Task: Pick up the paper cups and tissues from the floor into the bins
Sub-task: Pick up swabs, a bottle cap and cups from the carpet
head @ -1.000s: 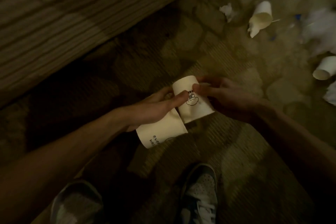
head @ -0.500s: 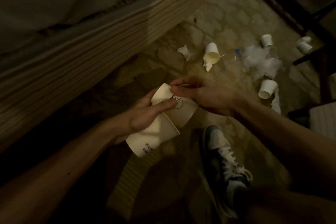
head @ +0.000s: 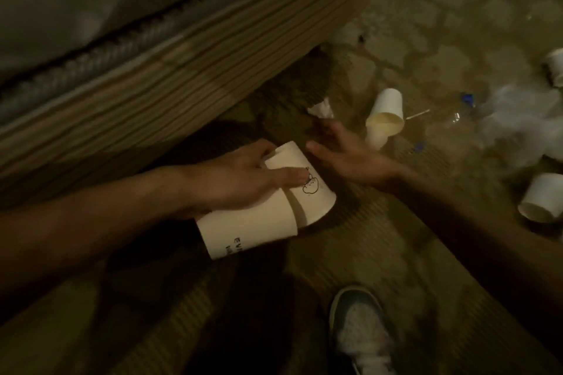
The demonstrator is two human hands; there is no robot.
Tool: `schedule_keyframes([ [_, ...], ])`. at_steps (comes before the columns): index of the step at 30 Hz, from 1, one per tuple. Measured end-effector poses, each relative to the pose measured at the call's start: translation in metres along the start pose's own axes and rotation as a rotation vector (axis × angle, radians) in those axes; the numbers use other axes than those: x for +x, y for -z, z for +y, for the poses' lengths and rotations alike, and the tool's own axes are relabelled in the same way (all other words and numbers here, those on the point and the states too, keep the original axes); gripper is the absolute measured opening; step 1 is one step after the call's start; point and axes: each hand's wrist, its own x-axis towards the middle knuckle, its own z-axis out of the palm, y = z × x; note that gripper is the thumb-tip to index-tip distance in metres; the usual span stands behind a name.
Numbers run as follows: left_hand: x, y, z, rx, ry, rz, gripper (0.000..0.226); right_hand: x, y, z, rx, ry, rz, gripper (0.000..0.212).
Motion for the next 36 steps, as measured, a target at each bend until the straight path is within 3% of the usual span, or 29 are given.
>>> schedule_keyframes([
  [5, 0.036, -0.006, 0.023, -0.081, 0.087, 0.094, 0.069, 0.071, 0.010, 0.027, -0.549, 0.096, 0.000, 0.066],
  [8, 0.053, -0.004, 0.021, -0.095, 0.144, 0.136, 0.076, 0.091, 0.008, 0.043, -0.599, 0.145, -0.055, 0.072],
  [11, 0.062, -0.003, 0.015, -0.078, 0.238, 0.192, 0.095, 0.090, 0.001, 0.059, -0.685, 0.295, 0.049, 0.057],
  [15, 0.070, -0.013, 0.018, -0.001, 0.299, 0.167, 0.084, 0.086, -0.001, 0.071, -0.587, 0.243, 0.251, 0.043],
  [19, 0.088, -0.028, 0.019, -0.019, 0.296, 0.236, 0.075, 0.071, -0.002, 0.082, -0.477, 0.216, 0.218, 0.029],
  [21, 0.096, -0.040, 0.018, -0.077, 0.280, 0.236, 0.077, 0.050, -0.001, 0.091, -0.339, 0.193, 0.245, 0.025],
  [24, 0.106, -0.055, 0.019, -0.227, 0.244, 0.195, 0.078, 0.016, 0.003, 0.105, -0.053, 0.143, 0.417, 0.021],
  [27, 0.120, -0.069, 0.031, -0.277, 0.171, 0.167, 0.047, 0.000, 0.015, 0.122, 0.096, 0.005, 0.536, 0.031],
  [31, 0.134, -0.077, 0.039, -0.246, 0.128, 0.157, 0.028, 0.012, 0.030, 0.130, 0.029, -0.088, 0.510, 0.054],
  [36, 0.139, -0.075, 0.036, -0.239, 0.178, 0.126, 0.056, 0.029, 0.034, 0.133, -0.217, -0.047, 0.467, 0.041],
])
